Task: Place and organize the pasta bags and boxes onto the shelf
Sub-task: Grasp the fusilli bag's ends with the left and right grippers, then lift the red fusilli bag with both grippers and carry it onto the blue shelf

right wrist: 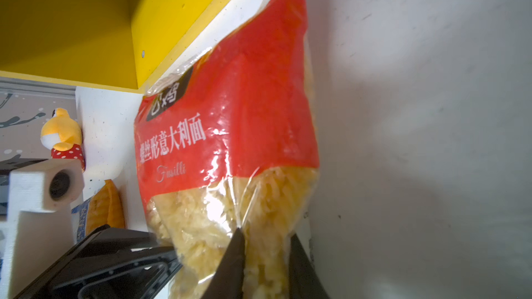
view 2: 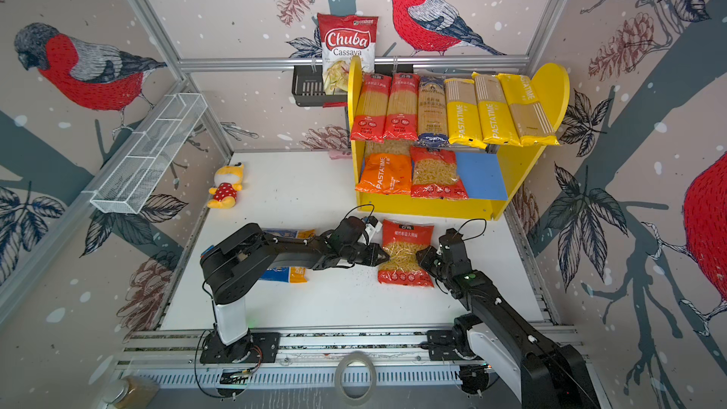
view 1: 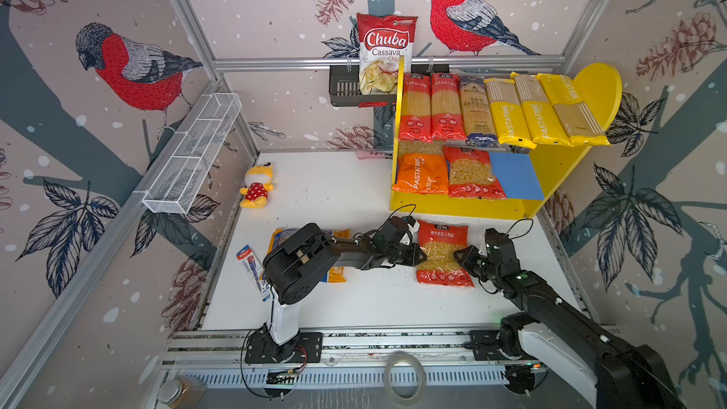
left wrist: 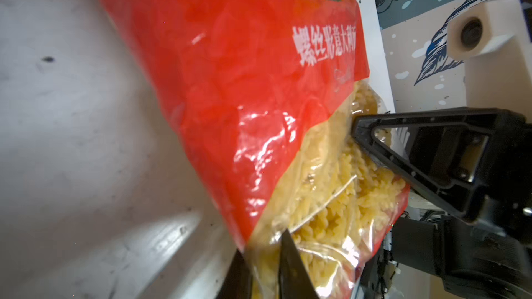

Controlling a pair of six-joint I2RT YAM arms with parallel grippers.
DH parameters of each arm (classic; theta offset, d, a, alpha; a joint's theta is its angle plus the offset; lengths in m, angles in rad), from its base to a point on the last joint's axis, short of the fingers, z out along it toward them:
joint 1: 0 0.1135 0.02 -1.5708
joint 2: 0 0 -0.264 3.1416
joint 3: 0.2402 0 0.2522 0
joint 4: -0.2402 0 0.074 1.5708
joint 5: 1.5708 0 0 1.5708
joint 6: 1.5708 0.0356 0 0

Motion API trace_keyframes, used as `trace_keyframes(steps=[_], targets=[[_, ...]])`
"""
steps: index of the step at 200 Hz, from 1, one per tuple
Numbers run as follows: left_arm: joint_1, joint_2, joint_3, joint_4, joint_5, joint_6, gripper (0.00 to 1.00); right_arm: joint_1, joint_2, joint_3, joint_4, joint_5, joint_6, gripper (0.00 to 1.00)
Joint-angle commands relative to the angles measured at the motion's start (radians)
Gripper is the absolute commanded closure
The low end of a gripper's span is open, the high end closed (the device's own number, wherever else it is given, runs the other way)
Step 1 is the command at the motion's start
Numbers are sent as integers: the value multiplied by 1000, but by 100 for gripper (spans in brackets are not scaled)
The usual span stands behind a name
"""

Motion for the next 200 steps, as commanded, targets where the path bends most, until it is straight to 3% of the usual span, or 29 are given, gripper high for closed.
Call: trace_keyframes(steps=[1,59,115,158,200], targets=[[-4,-21,-4,79,56,-15,86,9,-15,25,-35,-9,7,79],[-28,-131,-25,90,47,-1,94,61,-99,123,-160,45,5,89],[-84,-270,-15,78,4,62,98,66,-207,250,-307,114,-41,92],[-96,-299,129,7,2,126,99,-2,-237,365,-353,145,-94,95],[-95,-245,294,-55,-73,238,100,-79,-221,481,-337,205,-157,96]])
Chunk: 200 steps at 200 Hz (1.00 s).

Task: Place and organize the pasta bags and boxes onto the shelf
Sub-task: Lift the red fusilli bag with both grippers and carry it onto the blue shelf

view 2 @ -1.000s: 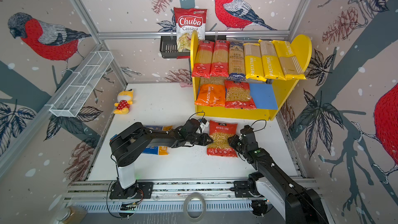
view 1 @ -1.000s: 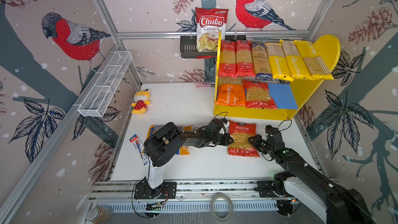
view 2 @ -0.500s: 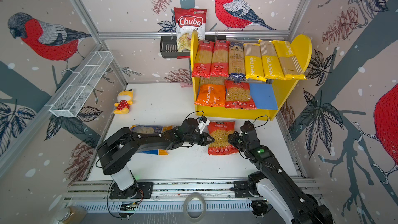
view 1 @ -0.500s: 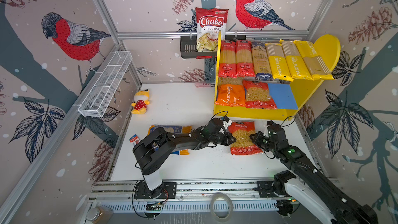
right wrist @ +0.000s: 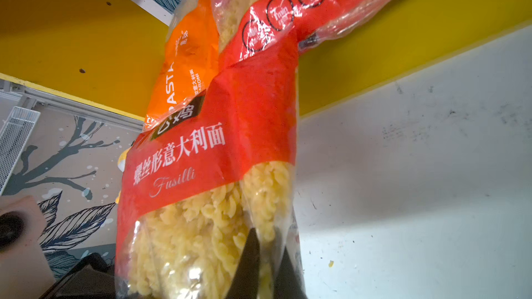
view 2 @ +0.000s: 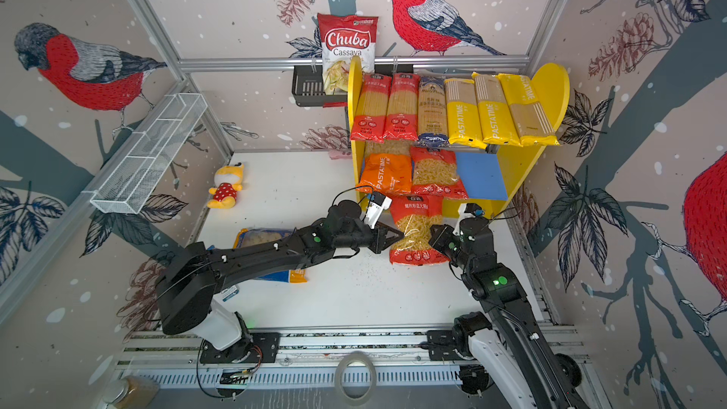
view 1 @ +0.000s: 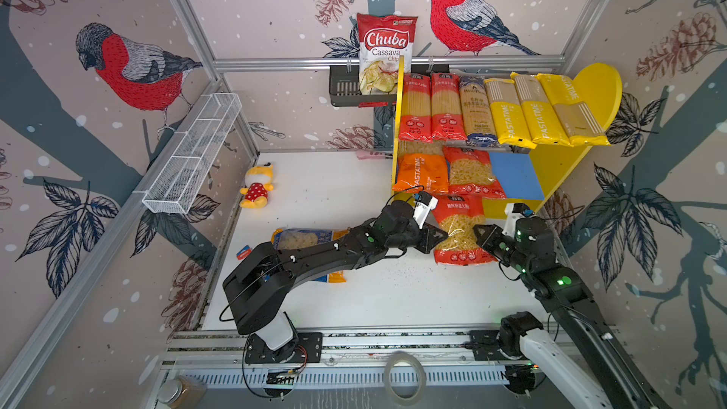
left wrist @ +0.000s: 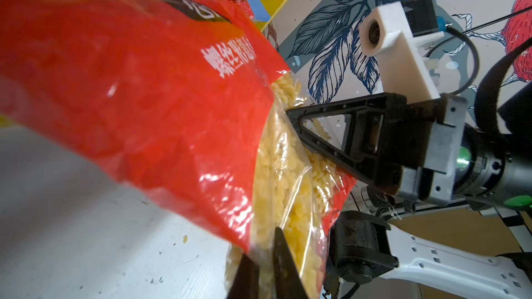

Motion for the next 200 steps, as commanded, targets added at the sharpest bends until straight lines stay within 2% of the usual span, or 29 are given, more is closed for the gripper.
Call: trace_keyframes(steps=[1,25,46,100,136,163,184,200], targets=[[-12,36,140,46,5,115,100,-53,16,79,74,95,-66,96],[-12,117,282,-12,2,163,100,-128,69,140,115,64,-95,97],[-12,152,333,-9,2,177,100,-174,105,181,130,29,-121,97],[-8,299,520,-23,-119,265,100,-327,156,161,307,22,-100,98],[-8,479,732,5,-223,293,100,-405,263,151,494,69,-59,98],[-3,628,917,-36,-314,310,100,-431,345,175,585,138,-48,96],[11,726,1017,-1,-344,268,100,-434,418,189,663,198,-47,89],[21,802,1121,-27,-353,245,100,-437,486,212,681,185,-70,84]])
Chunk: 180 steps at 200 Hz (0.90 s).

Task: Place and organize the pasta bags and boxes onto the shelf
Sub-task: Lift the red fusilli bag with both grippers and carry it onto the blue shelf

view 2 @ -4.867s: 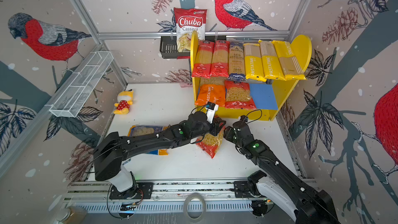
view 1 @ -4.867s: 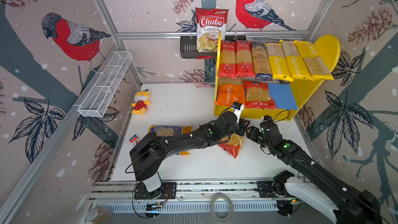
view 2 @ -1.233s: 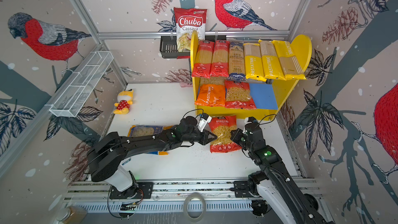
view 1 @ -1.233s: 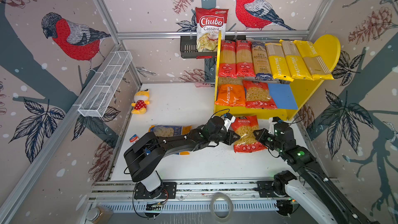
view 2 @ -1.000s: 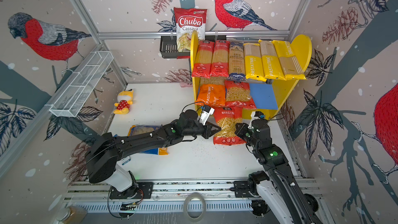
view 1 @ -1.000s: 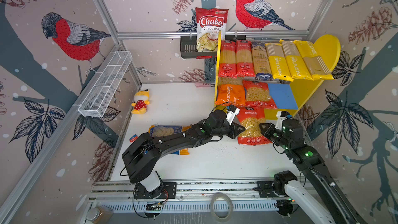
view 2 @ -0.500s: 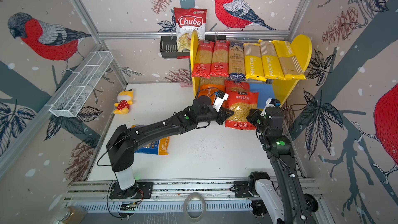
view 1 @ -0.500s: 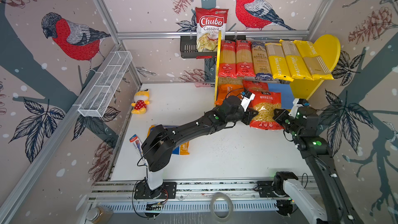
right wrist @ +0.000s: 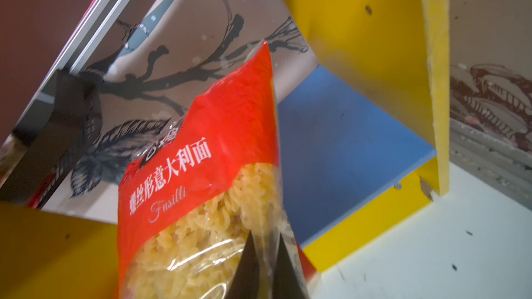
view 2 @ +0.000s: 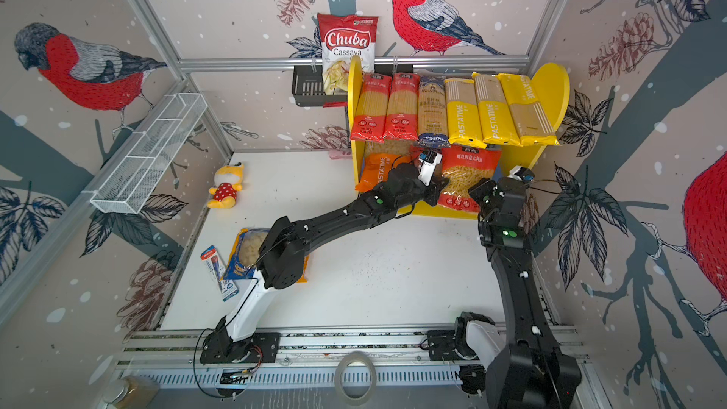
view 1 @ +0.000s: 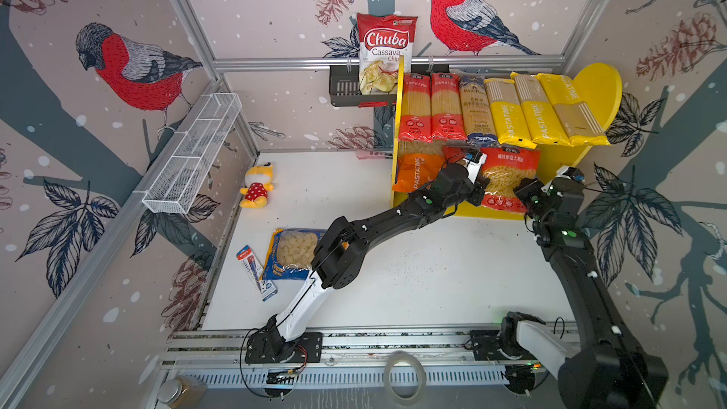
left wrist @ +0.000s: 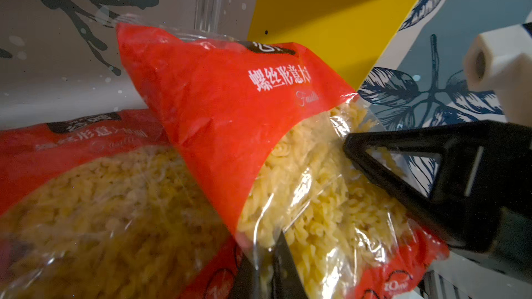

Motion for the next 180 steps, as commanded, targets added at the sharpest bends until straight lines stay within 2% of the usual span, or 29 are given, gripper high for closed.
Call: trace_keyframes(steps=[1,16,32,100,127,152,180], targets=[[15,82,116,41,-61,-37,100,-8,71,37,197,92,-7,83],[25,128,175,12,-63,-52,100,-7,125,76,138,73,-16,70],[37,142,173,17,-69,-88,100,-6,152,91,84,48,-5,55],[35,159,153,53,-34,-137,100,5,-46,-49,-67,-10,49,33],[25,171,180,47,-22,-137,100,-18,-110,-87,-124,-210,77,18],[18,181,185,38,-15,-136,100,-47,-126,-96,-166,-336,125,15],[16,182,188,45,-15,-137,100,-64,-158,-189,-66,-447,260,15]])
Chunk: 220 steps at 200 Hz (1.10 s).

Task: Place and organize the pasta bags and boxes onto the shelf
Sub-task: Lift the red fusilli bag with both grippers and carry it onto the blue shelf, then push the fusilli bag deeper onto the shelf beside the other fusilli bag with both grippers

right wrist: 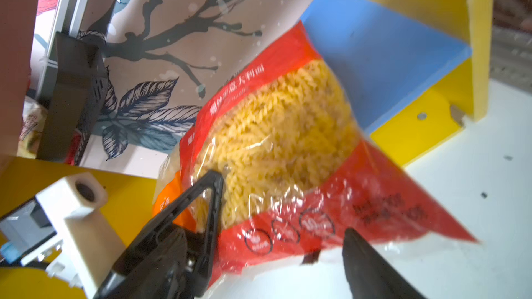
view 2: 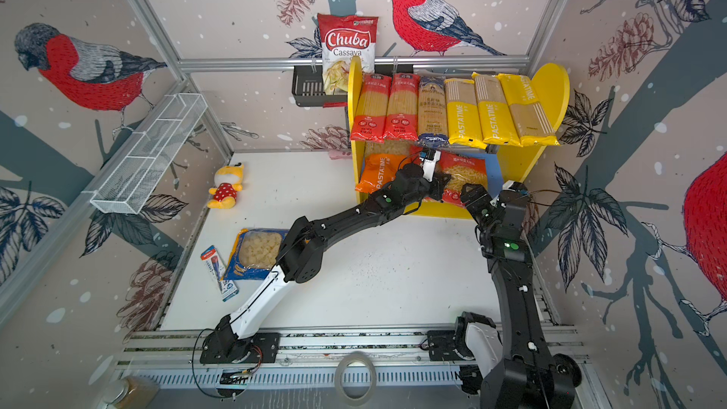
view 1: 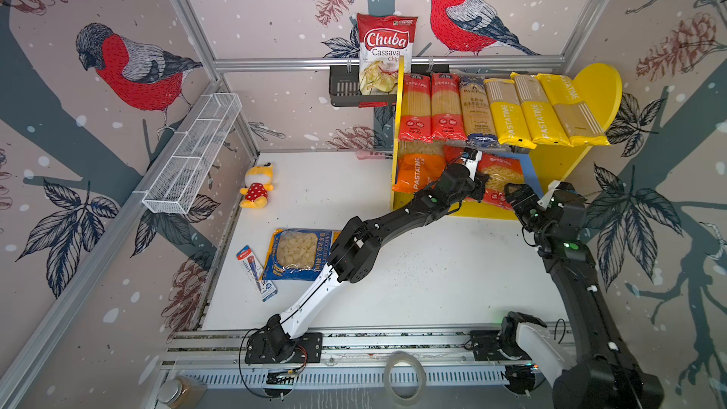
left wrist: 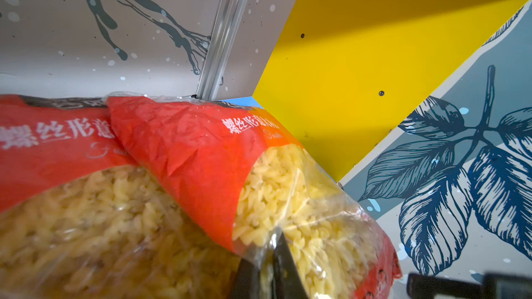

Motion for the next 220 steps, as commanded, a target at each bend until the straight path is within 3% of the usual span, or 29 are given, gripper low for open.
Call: trace_keyframes(steps=[1,48,92,113,163,220], targets=[[-1,8,12,27,-4,-10,100,-7,-16,-60,62,-156,134,15],[0,64,127,-23,18,-20,100,-5,3,-161,246,-242,285,12],[-1,58,125,-26,26,-14,100,-4,56,-225,518,-144,401,21],[-1,43,108,-33,35,12,97,-5,100,-190,530,-100,376,28],[8,-71,-73,30,5,57,72,-34,165,-86,465,23,275,52],[14,-205,-297,89,-11,73,67,-54,258,-32,459,73,240,70]])
